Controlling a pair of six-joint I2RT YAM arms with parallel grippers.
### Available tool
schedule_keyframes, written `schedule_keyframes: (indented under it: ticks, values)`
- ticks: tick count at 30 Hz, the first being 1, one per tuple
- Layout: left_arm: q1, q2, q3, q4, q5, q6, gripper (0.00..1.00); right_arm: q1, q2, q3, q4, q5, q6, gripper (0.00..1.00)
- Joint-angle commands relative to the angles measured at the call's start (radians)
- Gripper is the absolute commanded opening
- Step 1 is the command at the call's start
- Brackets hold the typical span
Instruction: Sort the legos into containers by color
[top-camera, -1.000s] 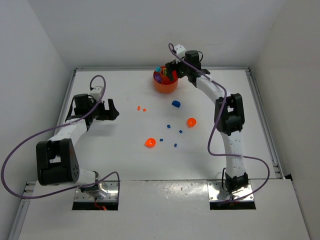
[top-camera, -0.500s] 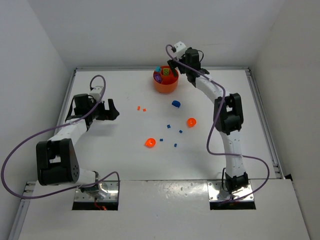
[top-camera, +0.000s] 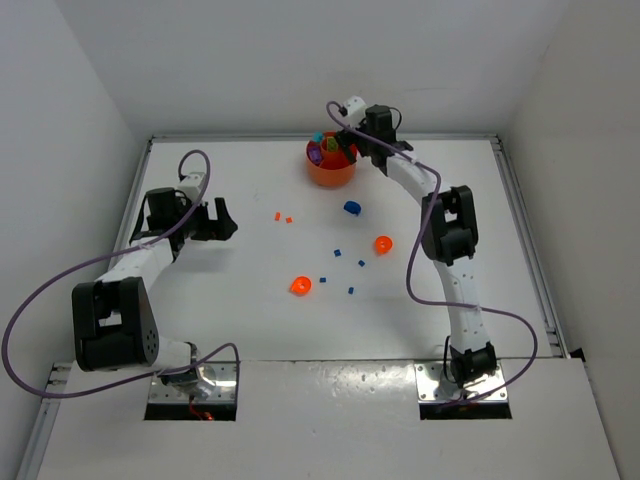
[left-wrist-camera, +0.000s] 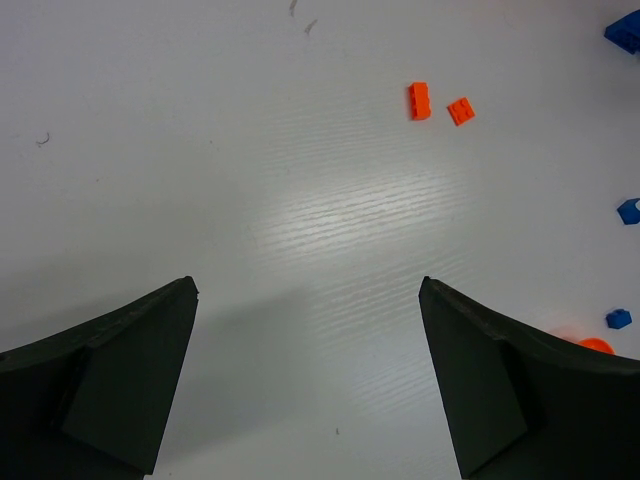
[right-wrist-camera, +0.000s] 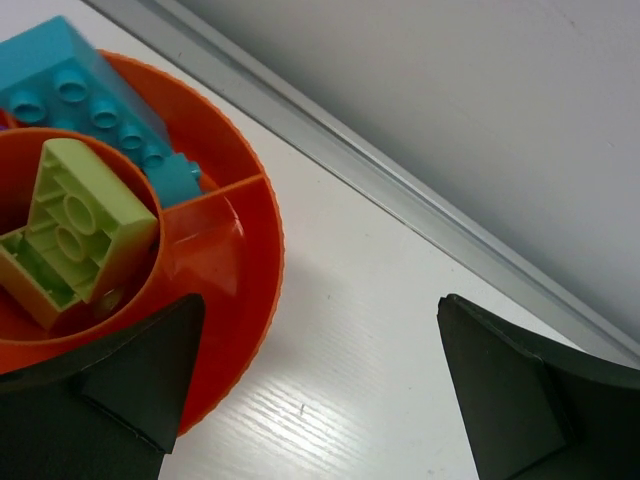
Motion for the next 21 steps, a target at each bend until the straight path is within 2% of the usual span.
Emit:
schedule_keyframes:
  ticks: [1, 21]
  values:
    - [0.013, -0.001, 0.025, 0.023, 0.015, 0.004, 1.0, -0.004, -0.01, 0.055, -0.032, -0.027, -0.025, 1.0]
    - [0.013, -0.001, 0.025, 0.023, 0.034, -0.005, 1.0, -0.014, -0.124, -0.028, -0.097, -0.201, 0.026, 1.0]
